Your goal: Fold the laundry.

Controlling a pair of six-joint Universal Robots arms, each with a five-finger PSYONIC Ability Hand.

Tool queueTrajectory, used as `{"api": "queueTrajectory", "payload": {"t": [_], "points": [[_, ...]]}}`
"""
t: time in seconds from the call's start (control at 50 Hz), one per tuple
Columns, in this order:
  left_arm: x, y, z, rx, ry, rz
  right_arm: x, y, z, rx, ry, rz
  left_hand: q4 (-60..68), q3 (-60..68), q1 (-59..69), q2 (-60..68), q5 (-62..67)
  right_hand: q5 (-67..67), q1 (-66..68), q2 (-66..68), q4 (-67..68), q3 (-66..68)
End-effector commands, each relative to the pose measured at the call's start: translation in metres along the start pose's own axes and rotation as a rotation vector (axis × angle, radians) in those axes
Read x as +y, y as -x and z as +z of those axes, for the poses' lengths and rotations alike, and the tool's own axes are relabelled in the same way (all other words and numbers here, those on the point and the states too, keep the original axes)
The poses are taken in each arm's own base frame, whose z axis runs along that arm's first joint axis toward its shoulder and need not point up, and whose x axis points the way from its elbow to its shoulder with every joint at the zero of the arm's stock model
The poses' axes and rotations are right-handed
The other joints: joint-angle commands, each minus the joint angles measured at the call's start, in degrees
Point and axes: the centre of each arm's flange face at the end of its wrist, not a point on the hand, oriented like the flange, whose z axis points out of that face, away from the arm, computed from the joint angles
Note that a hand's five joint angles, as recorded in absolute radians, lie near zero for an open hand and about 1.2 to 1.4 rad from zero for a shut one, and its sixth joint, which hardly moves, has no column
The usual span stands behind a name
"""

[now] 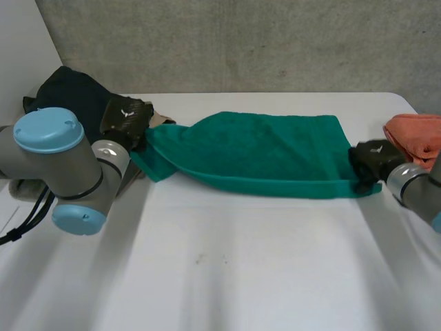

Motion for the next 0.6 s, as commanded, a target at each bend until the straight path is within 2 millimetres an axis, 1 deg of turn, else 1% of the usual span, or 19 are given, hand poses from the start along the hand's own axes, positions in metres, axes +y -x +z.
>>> {"api": "queueTrajectory", "payload": {"t": [0.02, 0.1, 0.12, 0.16, 0.18, 0.2, 0.22, 0.3, 0.4, 0.44, 0.5, 0.56, 0.58, 0.6], "points": [[-0.009, 0.003, -0.029, 0.043, 0.085, 0.001, -0.035, -0.017, -0.019, 0.039, -0.072, -0.048, 11.1, 11.4, 13.4, 11.1, 14.7, 36.7, 17.9, 12.3, 11.9, 12.1], [-0.019, 0.008, -0.042, 0.046, 0.081, -0.006, -0.031, -0.022, -0.026, 0.007, -0.049, -0.039, 11.1, 11.4, 13.4, 11.1, 14.7, 36.7, 17.9, 12.3, 11.9, 12.1], [-0.021, 0.008, -0.043, 0.046, 0.077, -0.006, -0.031, -0.021, -0.026, -0.007, -0.051, -0.041, 11.1, 11.4, 13.4, 11.1, 14.7, 36.7, 17.9, 12.3, 11.9, 12.1], [-0.021, 0.007, -0.044, 0.048, 0.078, -0.005, -0.025, -0.015, -0.025, -0.05, -0.045, -0.032, 11.1, 11.4, 13.4, 11.1, 14.7, 36.4, 17.6, 12.1, 11.6, 11.8], [-0.021, 0.007, -0.044, 0.05, 0.078, -0.005, -0.023, -0.013, -0.025, -0.066, -0.043, -0.028, 11.1, 11.4, 13.4, 11.1, 14.7, 25.5, 6.8, 1.2, 0.8, 1.0], [-0.021, 0.008, -0.044, 0.046, 0.077, -0.005, -0.014, -0.008, -0.021, -0.086, -0.026, -0.015, 11.1, 11.4, 13.4, 11.1, 14.7, 1.6, -17.1, -22.7, -23.1, -22.9], [-0.019, 0.007, -0.043, 0.048, 0.082, -0.005, -0.01, -0.006, -0.019, -0.094, -0.017, -0.008, 11.1, 11.4, 13.4, 11.1, 14.7, -2.9, -21.7, -27.3, -27.7, -27.5], [-0.019, 0.007, -0.04, 0.049, 0.08, -0.006, 0.0, -0.001, -0.017, -0.109, 0.007, 0.02, 11.1, 11.4, 13.4, 11.1, 14.7, -9.5, -28.3, -33.8, -34.3, -34.1], [-0.007, 0.003, -0.026, 0.05, 0.094, -0.002, 0.005, 0.004, -0.02, -0.123, 0.028, 0.039, 11.1, 11.4, 13.4, 11.1, 14.7, -13.2, -32.0, -37.6, -38.0, -37.8], [-0.008, 0.005, -0.021, 0.04, 0.087, -0.003, 0.005, 0.006, -0.024, -0.126, 0.034, 0.044, 11.1, 11.4, 13.4, 11.1, 14.7, -16.3, -35.0, -40.6, -41.0, -40.8], [-0.012, 0.007, -0.013, 0.028, 0.069, -0.003, 0.005, 0.008, -0.029, -0.132, 0.039, 0.049, 11.1, 11.4, 13.4, 11.1, 14.7, -16.6, -35.4, -40.9, -41.4, -41.1], [-0.012, 0.008, -0.007, 0.024, 0.06, -0.003, 0.008, 0.014, -0.034, -0.145, 0.056, 0.081, 11.1, 11.4, 13.4, 11.1, 14.7, -16.9, -35.7, -41.3, -41.7, -41.5], [-0.015, 0.008, -0.002, 0.018, 0.048, -0.004, 0.009, 0.016, -0.035, -0.15, 0.06, 0.096, 11.1, 11.4, 13.4, 11.1, 14.7, -17.3, -36.1, -41.6, -42.1, -41.8], [-0.017, 0.009, 0.0, 0.017, 0.04, -0.004, 0.011, 0.021, -0.037, -0.161, 0.07, 0.133, 11.1, 11.4, 13.4, 11.1, 14.7, -18.0, -36.7, -42.3, -42.7, -42.5]]}}
